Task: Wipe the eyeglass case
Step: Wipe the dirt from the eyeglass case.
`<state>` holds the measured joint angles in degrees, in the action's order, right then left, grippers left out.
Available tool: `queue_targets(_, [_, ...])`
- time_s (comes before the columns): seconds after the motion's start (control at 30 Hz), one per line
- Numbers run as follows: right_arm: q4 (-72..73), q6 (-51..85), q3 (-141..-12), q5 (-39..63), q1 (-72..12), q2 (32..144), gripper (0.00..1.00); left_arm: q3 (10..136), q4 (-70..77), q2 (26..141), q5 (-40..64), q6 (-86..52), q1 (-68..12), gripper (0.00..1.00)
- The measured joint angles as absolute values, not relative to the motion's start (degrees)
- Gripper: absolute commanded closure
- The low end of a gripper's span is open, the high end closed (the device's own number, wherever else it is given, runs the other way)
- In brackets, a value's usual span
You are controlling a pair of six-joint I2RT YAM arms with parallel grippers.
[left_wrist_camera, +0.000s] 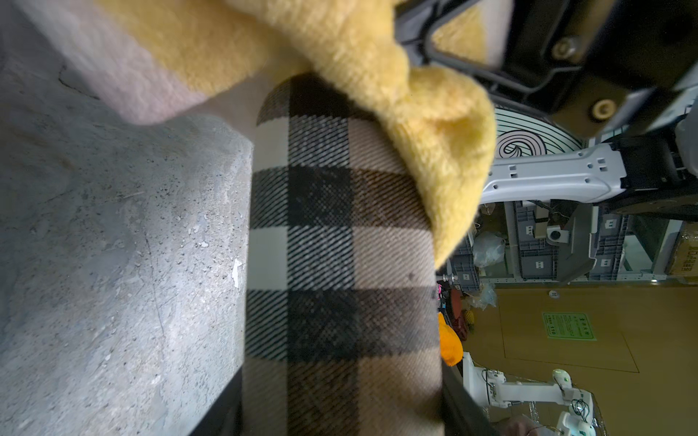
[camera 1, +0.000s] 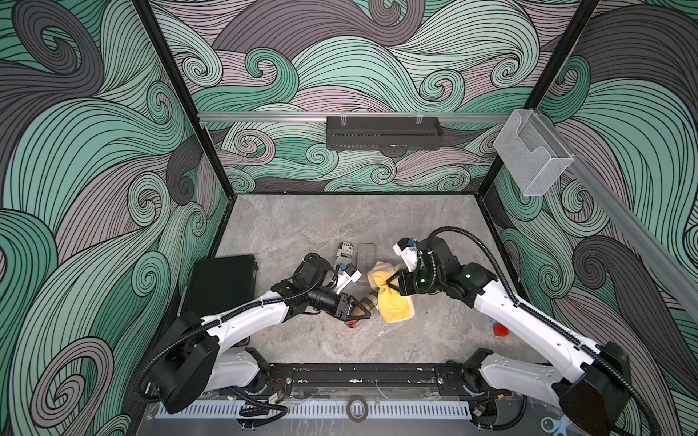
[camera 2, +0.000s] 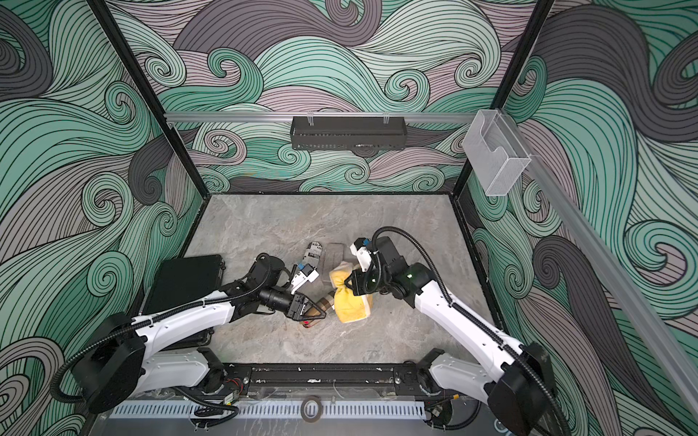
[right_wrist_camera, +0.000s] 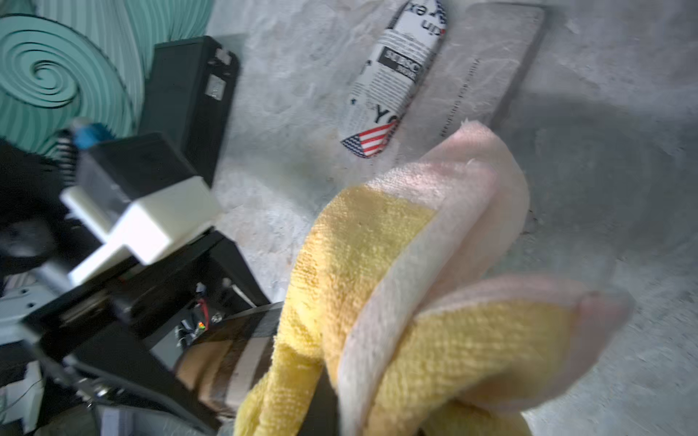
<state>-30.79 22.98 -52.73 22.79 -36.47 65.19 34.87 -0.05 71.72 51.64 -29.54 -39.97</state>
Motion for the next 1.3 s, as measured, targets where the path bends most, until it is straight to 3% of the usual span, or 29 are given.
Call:
queue_targets(0.17, [-30.94, 22.55, -52.77, 24.25, -36.4, 66.76, 1.0, 34.87, -0.99, 71.46, 50.09, -29.19, -40.71, 0.51])
queue_targets(0.3, [-35.44, 22.31, -52.82, 16.73, -36.32, 68.07, 1.0, 35.73, -4.73, 70.87, 46.68, -27.31, -42.35, 0.52])
queue_targets(0.67, [-42.26, 20.84, -56.47, 8.95, -29.34, 64.66, 1.0, 47.07, -18.98, 69.91, 21.04, -17.63, -53.65, 0.52])
queue_targets(0.97, [-44.18, 14.5, -65.12, 23.77, -26.72, 70.22, 1.0, 51.92, -26.09, 71.72, -0.34, -9.93, -63.2, 0.51])
queue_targets(1.3, [-46.46, 6.74, -69.78, 39.68, -27.51, 82.98, 1.0, 55.16, -29.32, 74.17, -13.74, -3.11, -69.36, 0.51])
